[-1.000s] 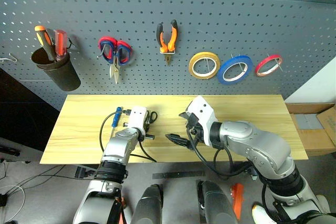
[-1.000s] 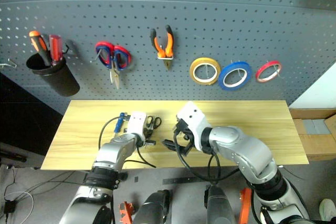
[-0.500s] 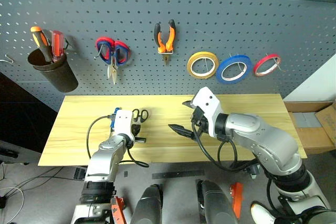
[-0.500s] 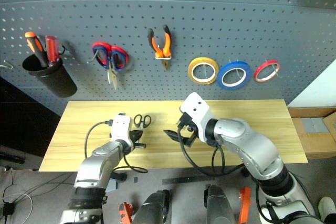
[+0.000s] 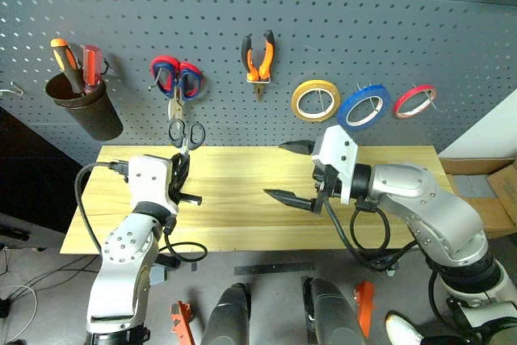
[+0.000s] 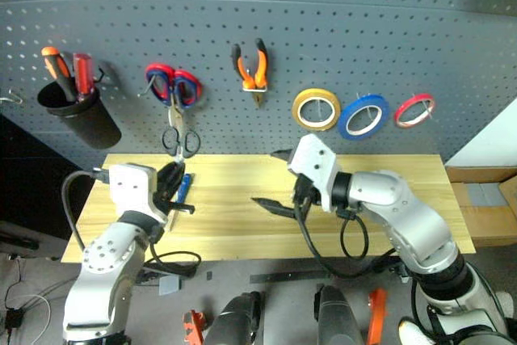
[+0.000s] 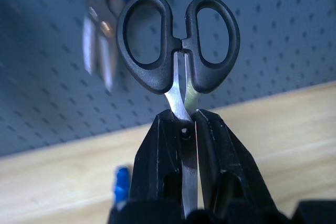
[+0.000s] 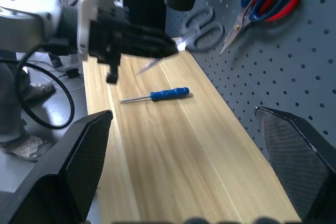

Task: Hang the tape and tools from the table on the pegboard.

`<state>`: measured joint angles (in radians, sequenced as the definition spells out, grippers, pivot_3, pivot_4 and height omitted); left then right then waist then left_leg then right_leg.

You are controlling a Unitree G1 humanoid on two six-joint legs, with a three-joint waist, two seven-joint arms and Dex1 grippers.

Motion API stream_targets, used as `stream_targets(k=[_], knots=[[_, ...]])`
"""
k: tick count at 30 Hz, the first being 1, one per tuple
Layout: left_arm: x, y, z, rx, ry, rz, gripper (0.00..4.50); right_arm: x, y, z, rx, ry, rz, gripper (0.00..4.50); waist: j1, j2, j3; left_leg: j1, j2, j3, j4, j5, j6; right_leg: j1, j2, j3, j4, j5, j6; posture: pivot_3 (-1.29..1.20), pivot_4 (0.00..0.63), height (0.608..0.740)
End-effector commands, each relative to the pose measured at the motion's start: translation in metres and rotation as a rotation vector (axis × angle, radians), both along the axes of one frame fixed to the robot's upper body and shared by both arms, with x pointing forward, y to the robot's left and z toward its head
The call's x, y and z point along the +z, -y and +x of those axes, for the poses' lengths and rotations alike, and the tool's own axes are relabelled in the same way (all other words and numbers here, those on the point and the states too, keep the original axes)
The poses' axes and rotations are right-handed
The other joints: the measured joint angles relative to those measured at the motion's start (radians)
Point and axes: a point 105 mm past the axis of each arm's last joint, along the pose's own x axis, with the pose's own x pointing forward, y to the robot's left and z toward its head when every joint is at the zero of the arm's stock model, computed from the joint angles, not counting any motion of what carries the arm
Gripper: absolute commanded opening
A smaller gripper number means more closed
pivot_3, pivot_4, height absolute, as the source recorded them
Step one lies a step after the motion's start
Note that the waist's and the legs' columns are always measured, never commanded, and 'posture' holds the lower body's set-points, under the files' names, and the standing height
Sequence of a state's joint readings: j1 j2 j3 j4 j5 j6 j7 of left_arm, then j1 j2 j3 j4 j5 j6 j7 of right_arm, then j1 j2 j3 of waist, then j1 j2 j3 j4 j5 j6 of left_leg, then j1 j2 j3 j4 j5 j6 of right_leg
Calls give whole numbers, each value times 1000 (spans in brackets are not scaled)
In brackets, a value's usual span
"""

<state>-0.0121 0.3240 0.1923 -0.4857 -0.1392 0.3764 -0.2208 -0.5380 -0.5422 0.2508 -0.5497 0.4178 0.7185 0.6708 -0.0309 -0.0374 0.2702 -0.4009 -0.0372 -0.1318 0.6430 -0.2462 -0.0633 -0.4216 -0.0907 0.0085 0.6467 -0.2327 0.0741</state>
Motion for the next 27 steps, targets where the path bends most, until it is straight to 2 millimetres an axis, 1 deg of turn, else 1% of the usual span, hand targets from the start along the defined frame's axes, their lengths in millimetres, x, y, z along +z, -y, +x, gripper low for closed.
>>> stream_targets(k=[1,5,8,11,15,16,21,25,27], knots=[[39,6,-5,-33,157,13,137,15,4,6,-16,58,30,4500,2,0,0,0,0,0,0,0,0,0,0,0,0,0,0,-32,226,740],[49,7,1,-41,186,7,137,17,6,12,-35,65,34,4500,2,0,0,0,0,0,0,0,0,0,0,0,0,0,0,-35,222,740],[69,6,5,-43,265,-1,137,20,6,15,-47,76,43,4500,2,0,0,0,0,0,0,0,0,0,0,0,0,0,0,-35,222,740],[74,1,7,-25,281,-18,137,20,6,16,-53,78,43,4500,1,0,0,0,0,0,0,0,0,0,0,0,0,0,0,-43,225,740],[87,-10,4,39,340,-8,137,20,9,17,-70,79,39,4500,-1,0,0,0,0,0,0,0,0,0,0,0,0,0,0,-45,229,740],[87,-11,4,47,335,-16,137,19,9,17,-73,78,39,4500,-1,0,0,0,0,0,0,0,0,0,0,0,0,0,0,-44,229,740],[69,-7,6,24,256,-51,137,20,8,18,-74,81,39,4500,-1,0,0,0,0,0,0,0,0,0,0,0,0,0,1,-46,232,740],[58,-2,16,-18,192,-58,137,21,8,19,-78,83,41,4500,-1,0,0,0,0,0,0,0,0,0,0,-1,1,0,1,-44,234,740],[57,-2,21,-27,181,-64,137,21,8,19,-78,84,41,4500,-1,0,0,0,0,0,1,0,0,0,0,0,1,0,1,-44,234,740]])
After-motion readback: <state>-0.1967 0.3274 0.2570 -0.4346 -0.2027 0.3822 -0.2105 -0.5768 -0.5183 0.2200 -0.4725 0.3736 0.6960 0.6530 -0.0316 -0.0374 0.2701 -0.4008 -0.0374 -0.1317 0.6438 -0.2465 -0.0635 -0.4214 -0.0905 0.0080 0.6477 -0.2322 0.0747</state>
